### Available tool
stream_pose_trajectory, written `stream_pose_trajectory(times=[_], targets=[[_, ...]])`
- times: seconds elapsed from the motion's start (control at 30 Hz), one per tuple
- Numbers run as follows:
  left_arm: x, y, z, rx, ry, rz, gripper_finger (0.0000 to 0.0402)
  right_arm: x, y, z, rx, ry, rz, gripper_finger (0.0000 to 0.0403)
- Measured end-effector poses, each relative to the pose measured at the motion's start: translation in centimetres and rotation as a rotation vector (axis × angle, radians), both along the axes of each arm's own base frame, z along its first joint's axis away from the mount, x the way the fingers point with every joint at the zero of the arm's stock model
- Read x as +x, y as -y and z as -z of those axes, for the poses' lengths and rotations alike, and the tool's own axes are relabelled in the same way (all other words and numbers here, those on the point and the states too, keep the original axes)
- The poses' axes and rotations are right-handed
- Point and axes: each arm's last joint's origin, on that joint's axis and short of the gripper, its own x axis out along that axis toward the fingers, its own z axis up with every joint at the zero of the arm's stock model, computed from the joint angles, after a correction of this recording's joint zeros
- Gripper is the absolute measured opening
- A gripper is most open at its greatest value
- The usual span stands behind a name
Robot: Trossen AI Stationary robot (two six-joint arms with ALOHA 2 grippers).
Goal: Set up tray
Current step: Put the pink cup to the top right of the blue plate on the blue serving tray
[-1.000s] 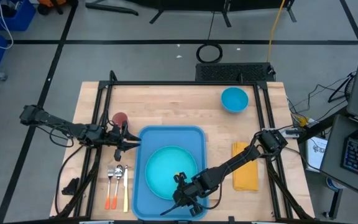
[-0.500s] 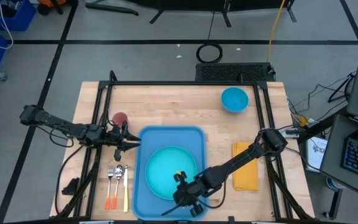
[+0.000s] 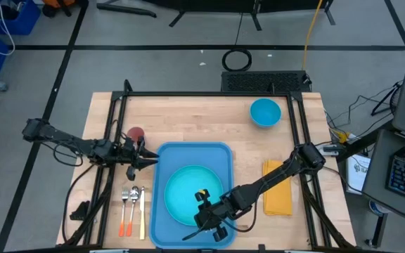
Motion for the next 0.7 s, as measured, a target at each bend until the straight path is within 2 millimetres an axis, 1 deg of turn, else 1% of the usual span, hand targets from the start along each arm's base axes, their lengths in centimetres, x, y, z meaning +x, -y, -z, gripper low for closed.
stream_pose_trajectory(times=[0.13, 0.27, 0.4, 0.6, 0.7], targets=[[0.1, -0.2, -0.4, -0.068, -0.038, -0.064, 0.0111, -0.1, -0.2, 0.0, -0.001, 0.002, -0.002, 0.0100], [0.3, -0.5, -1.5, -0.094, -0.136, -0.205, 0.0111, -0.2, -0.4, 0.0, -0.037, 0.022, 0.021, 0.0100], [-0.1, -0.8, -3.2, -0.132, -0.302, -0.318, 0.0111, -0.3, -0.4, 0.0, -0.106, 0.050, 0.070, 0.0100], [-0.2, -0.9, -6.5, -0.128, -0.457, -0.357, 0.0111, -0.7, 0.2, 0.3, -0.216, 0.043, 0.192, 0.0100], [0.1, -0.8, -7.5, -0.122, -0.576, -0.386, 0.0111, -0.9, 0.5, 1.2, -0.230, 0.042, 0.239, 0.0100]])
